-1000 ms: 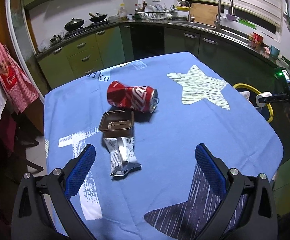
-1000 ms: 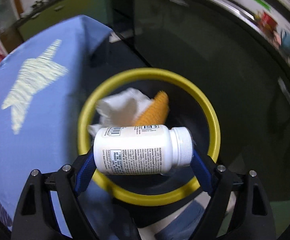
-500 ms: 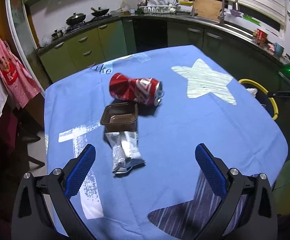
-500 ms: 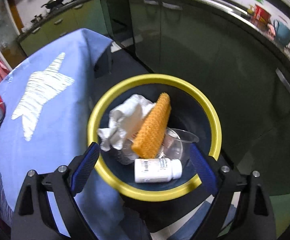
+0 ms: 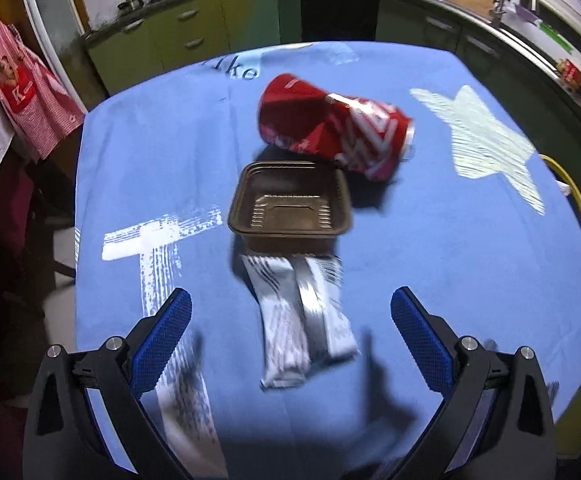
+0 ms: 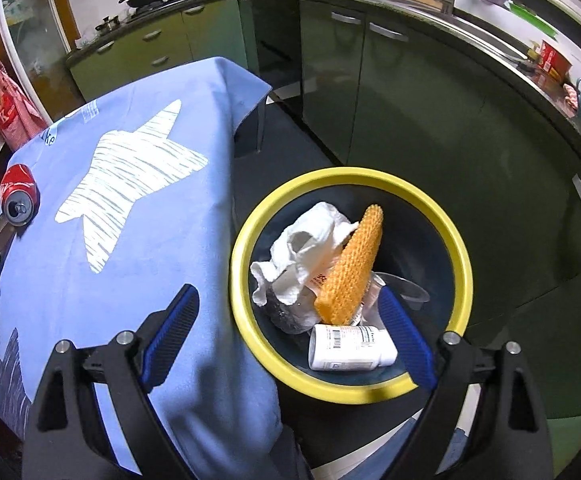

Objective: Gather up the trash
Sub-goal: 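Move the left gripper to the silver wrapper and grasp it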

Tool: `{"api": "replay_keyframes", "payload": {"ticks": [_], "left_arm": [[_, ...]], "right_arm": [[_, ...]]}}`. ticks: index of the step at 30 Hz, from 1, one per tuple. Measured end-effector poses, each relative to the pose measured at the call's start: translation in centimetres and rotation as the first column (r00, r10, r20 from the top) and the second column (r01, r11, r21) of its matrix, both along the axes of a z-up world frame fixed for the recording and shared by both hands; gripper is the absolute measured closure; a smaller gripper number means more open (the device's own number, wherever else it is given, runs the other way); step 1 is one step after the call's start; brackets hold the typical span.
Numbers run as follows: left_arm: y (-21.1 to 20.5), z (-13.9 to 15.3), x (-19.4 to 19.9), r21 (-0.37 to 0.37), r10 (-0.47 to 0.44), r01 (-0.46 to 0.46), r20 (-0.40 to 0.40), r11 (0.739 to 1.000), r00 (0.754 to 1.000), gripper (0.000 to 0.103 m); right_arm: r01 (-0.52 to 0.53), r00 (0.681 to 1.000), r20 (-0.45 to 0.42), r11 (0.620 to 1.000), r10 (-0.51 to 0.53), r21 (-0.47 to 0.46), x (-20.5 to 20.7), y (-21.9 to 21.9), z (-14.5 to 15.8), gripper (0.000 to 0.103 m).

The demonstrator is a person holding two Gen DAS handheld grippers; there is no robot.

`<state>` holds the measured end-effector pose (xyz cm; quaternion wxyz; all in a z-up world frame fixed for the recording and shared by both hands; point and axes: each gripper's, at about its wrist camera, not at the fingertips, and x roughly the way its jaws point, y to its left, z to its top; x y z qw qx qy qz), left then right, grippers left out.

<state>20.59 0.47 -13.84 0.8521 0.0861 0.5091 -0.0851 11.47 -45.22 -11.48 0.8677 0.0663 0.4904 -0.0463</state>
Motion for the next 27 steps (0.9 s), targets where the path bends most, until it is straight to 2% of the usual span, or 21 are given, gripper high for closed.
{"api": "replay_keyframes", "payload": {"ticks": [3,6,16,18,20,27], "left_arm": [[0.0,-1.0,0.8,0.011,0.01,-0.009,-0.025,1.0,1.0,0.01],[0.1,-1.8,1.2,0.021,0.019,-0.017,-0.058,1.0,0.998,0.021],[0.7,-2.2,0.9,-0.009,0.027,-0.028,-0.078,1.0,0.997,0.054],[0.9,-2.0,0.8,-0.016,0.023,-0.024,-0.078,1.0,0.997,0.055],[0.9,-1.9,0.5,-0.016,0.015,-0.016,-0.078,1.0,0.997,0.06],[0.3,-0.2,-2.0,-0.023,-0.026,0.024,-0.06,0.999,0.998,0.061]], "right_arm": [[-0.003,1.0,-0.008,1.0,0.003,0.003,0.2,0.0,-0.4,0.017],[0.0,1.0,-0.011,1.0,0.0,0.004,0.3,-0.1,-0.5,0.017],[-0.016,1.0,-0.013,1.0,0.016,0.002,0.7,0.7,-0.5,0.017],[-0.021,1.0,-0.017,1.0,0.021,0.005,0.7,0.9,-0.7,0.017],[-0.022,1.0,-0.02,1.0,0.022,0.004,0.7,1.0,-0.8,0.017],[-0.024,1.0,-0.016,1.0,0.024,0.007,0.5,1.2,-0.7,0.017]]}}
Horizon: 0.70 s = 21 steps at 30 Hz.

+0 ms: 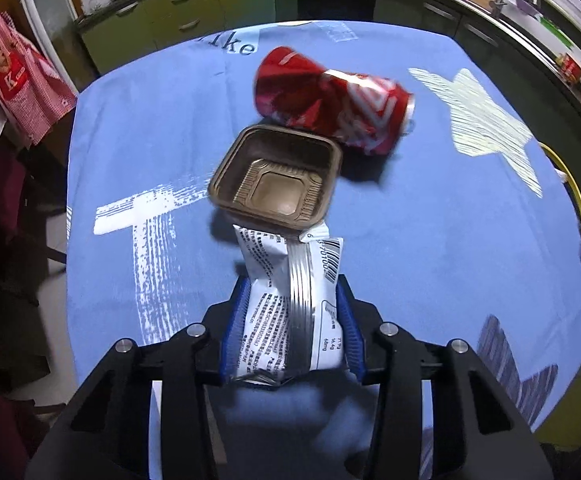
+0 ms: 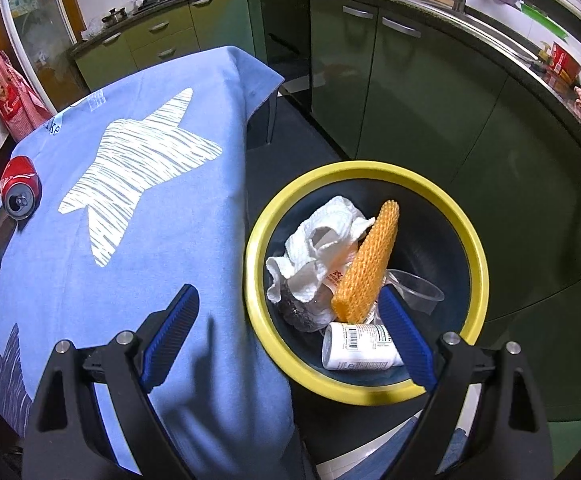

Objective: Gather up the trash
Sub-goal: 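Move the left gripper to the silver wrapper and grasp it, then carry the silver wrapper over the bin and open the left gripper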

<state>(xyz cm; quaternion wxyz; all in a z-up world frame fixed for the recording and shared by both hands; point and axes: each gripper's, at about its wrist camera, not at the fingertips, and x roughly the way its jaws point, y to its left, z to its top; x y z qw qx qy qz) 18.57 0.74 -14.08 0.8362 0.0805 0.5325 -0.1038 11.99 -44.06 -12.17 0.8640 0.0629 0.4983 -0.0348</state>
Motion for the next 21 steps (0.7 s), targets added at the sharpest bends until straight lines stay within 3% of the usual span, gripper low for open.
{"api": "replay_keyframes", "payload": {"ticks": [7,12,17,21], "left_arm": [[-2.9,2.7,-3.1,-0.025,-0.096,0.097,0.04,0.995,0.995,0.061],[-8.1,4.7,-4.7,-0.05,-0.248,0.252,0.069,0.967,0.966,0.061],[-15.0,6.6,-4.4,-0.072,-0.399,0.406,0.099,0.911,0.912,0.06],[-22.3,7.3,-2.9,-0.115,-0.529,0.537,0.095,0.836,0.843,0.06]], "right_arm": [[0.001,1.0,0.004,1.0,-0.001,0.001,-0.3,-0.1,0.0,0.017],[0.02,1.0,0.019,1.0,-0.02,0.0,-1.4,-0.9,0.6,0.017],[0.055,0.998,0.032,0.998,-0.054,-0.011,-3.3,-2.6,1.4,0.017],[0.108,0.993,0.058,0.993,-0.105,-0.042,-5.8,-4.8,2.6,0.017]]}}
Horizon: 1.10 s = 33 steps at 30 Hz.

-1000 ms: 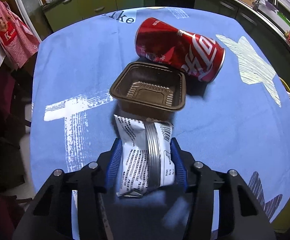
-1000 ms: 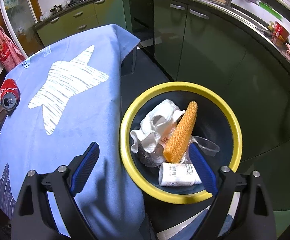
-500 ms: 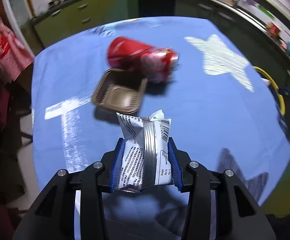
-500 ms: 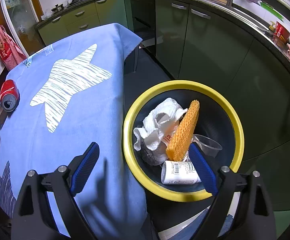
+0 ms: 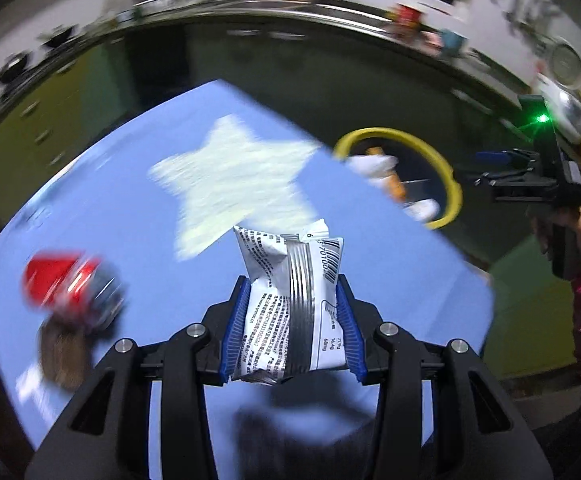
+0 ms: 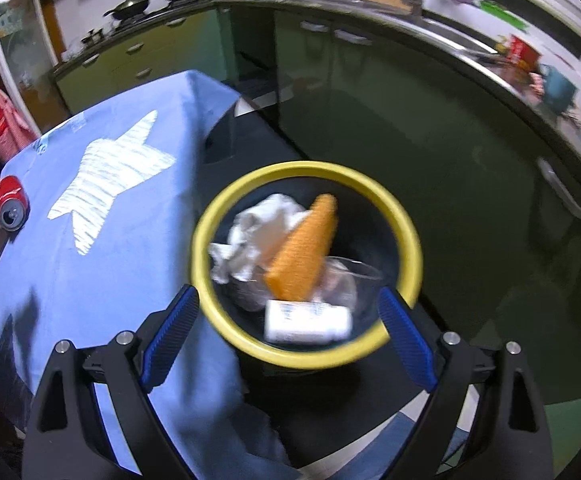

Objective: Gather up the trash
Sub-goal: 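Carry the silver wrapper over the bin and open the left gripper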

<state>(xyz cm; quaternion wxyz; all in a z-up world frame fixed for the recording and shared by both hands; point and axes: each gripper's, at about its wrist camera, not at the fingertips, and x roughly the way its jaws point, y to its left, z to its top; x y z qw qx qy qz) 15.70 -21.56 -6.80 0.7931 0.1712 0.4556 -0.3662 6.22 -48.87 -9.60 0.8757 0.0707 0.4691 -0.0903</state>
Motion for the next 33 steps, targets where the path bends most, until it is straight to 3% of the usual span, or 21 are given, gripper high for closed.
{"api": "replay_keyframes", "payload": {"ticks": [4,9,14,15,17,18,21,24,28,33], "left_arm": [[-7.4,0.2,1.3,0.002,-0.122,0.122,-0.012,0.993,0.993,0.06],[-18.2,-0.2,1.6,0.006,-0.278,0.278,-0.045,0.961,0.96,0.06],[-26.3,-2.3,2.7,0.01,-0.313,0.315,-0.08,0.949,0.946,0.06],[-28.1,-3.1,3.3,0.014,-0.302,0.304,-0.1,0.952,0.948,0.059],[-30.0,-4.8,4.1,0.026,-0.287,0.292,-0.127,0.956,0.95,0.042],[-30.9,-5.7,4.7,0.049,-0.266,0.274,-0.123,0.96,0.956,0.038],[-31.4,-7.0,5.5,0.064,-0.239,0.248,-0.119,0.967,0.964,0.032],[-29.2,-6.0,5.7,0.018,-0.205,0.21,-0.142,0.978,0.968,0.031],[-23.0,-1.8,4.1,-0.066,-0.17,0.166,-0.065,0.984,0.983,0.021],[-13.0,2.0,1.4,-0.146,-0.071,0.07,0.001,0.987,0.997,0.019]], "right_arm": [[0.05,0.999,0.018,0.998,-0.049,-0.029,-2.4,-2.0,0.7,0.017],[0.111,0.994,0.022,0.993,-0.11,-0.048,-5.1,-4.7,0.7,0.017],[0.165,0.986,0.016,0.985,-0.164,-0.041,-7.7,-7.0,0.5,0.017],[0.175,0.984,0.015,0.984,-0.175,-0.039,-8.2,-7.3,0.4,0.016],[0.189,0.982,0.011,0.981,-0.189,-0.035,-9.1,-7.6,0.2,0.016],[0.197,0.98,0.009,0.98,-0.197,-0.033,-9.5,-7.8,0.2,0.016],[0.205,0.979,0.001,0.978,-0.205,-0.028,-10.3,-7.7,0.0,0.016],[0.204,0.979,0.006,0.979,-0.204,-0.028,-10.7,-7.3,0.2,0.016],[0.176,0.984,0.014,0.984,-0.176,-0.032,-10.1,-6.3,0.6,0.016],[0.112,0.994,0.007,0.993,-0.112,-0.04,-8.0,-4.2,0.7,0.016]]}}
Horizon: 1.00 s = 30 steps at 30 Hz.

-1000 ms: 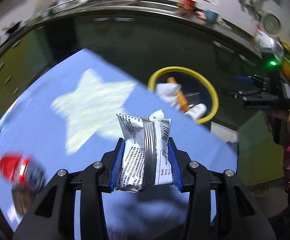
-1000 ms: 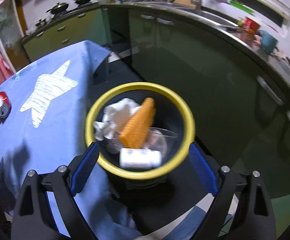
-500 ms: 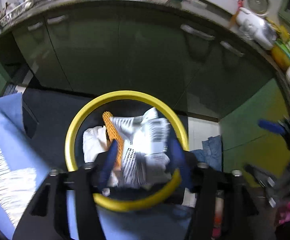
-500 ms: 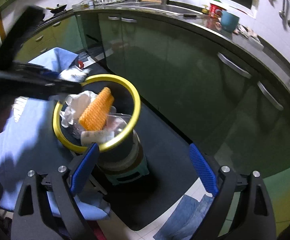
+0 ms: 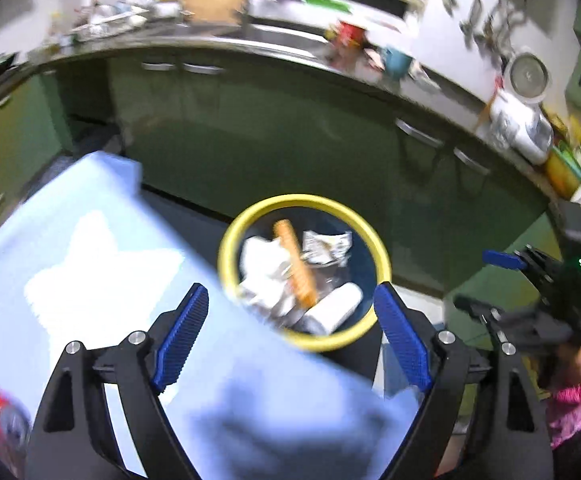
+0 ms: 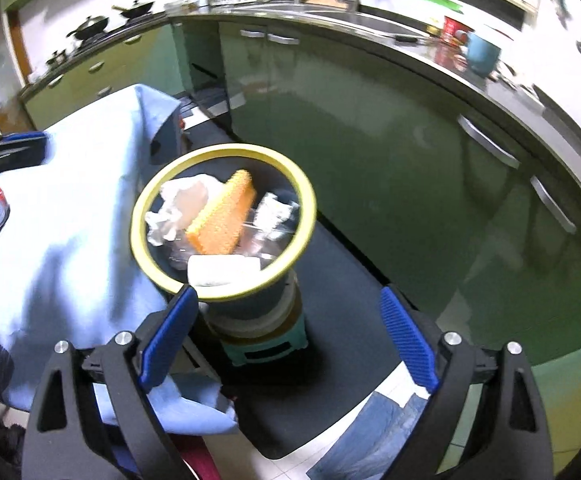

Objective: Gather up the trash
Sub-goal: 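Carry the silver wrapper over the bin and open the left gripper, then move the right gripper to the red cola can and grasp it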

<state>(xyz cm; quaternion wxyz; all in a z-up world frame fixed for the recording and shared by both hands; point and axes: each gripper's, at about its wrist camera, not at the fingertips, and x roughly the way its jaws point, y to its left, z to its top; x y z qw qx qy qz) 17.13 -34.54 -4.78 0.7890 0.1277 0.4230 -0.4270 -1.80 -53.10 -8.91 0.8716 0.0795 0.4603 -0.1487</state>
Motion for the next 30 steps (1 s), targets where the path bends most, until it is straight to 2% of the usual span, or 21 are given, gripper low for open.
{"api": "replay_keyframes", "payload": {"ticks": [3,5,7,9,10,12,15,17,18,20,23,25,26,30], "left_arm": [[6.5,0.7,-1.6,-0.009,0.083,-0.083,0.04,0.997,0.996,0.019],[11.2,0.9,-2.9,-0.024,0.167,-0.165,0.071,0.986,0.983,0.016],[15.6,0.8,-3.7,-0.032,0.257,-0.255,0.119,0.967,0.959,0.011],[20.1,0.7,-4.5,-0.032,0.353,-0.352,0.161,0.935,0.922,0.011],[21.6,0.6,-4.8,-0.033,0.384,-0.384,0.163,0.923,0.909,0.011],[25.6,0.4,-5.3,-0.036,0.469,-0.47,0.157,0.882,0.869,0.01],[29.7,0.2,-6.1,-0.023,0.55,-0.555,0.18,0.831,0.816,0.009],[31.5,-0.1,-6.5,-0.016,0.578,-0.586,0.19,0.81,0.794,0.007],[32.4,-0.1,-6.7,-0.016,0.59,-0.599,0.193,0.801,0.784,0.007],[33.5,-0.2,-6.8,-0.013,0.604,-0.614,0.197,0.789,0.772,0.007],[33.9,-0.3,-6.9,-0.002,0.604,-0.617,0.208,0.787,0.769,0.006],[33.7,-0.4,-6.8,0.008,0.601,-0.617,0.217,0.787,0.769,0.006],[33.8,-0.5,-6.8,0.013,0.6,-0.617,0.22,0.787,0.769,0.006],[34.4,-1.1,-6.7,0.017,0.603,-0.619,0.207,0.785,0.77,0.006]], "right_arm": [[-0.051,0.999,-0.006,0.999,0.051,-0.006,1.4,2.0,0.1,0.016],[-0.1,0.995,-0.007,0.995,0.1,0.005,2.7,3.6,0.4,0.016],[-0.157,0.987,-0.005,0.987,0.158,0.022,4.3,5.4,0.7,0.016],[-0.23,0.973,-0.004,0.973,0.23,0.024,6.3,7.7,1.2,0.016],[-0.275,0.962,0.0,0.961,0.275,0.028,7.4,9.2,1.6,0.016],[-0.374,0.927,0.015,0.926,0.374,0.052,9.8,12.4,2.4,0.016],[-0.517,0.856,0.033,0.852,0.516,0.081,13.6,17.6,3.7,0.016],[-0.62,0.784,0.046,0.778,0.619,0.099,16.4,21.8,4.5,0.016],[-0.651,0.759,0.048,0.752,0.65,0.107,17.3,23.4,4.8,0.016],[-0.719,0.693,0.05,0.684,0.719,0.127,19.4,27.3,5.2,0.016],[-0.812,0.576,0.025,0.568,0.817,0.136,22.8,34.4,6.0,0.016],[-0.846,0.514,-0.001,0.507,0.858,0.165,24.7,38.0,6.3,0.016],[-0.859,0.486,-0.024,0.482,0.874,0.171,25.7,39.9,6.3,0.016],[-0.889,0.415,-0.147,0.435,0.898,0.147,28.5,45.2,5.0,0.016]]}}
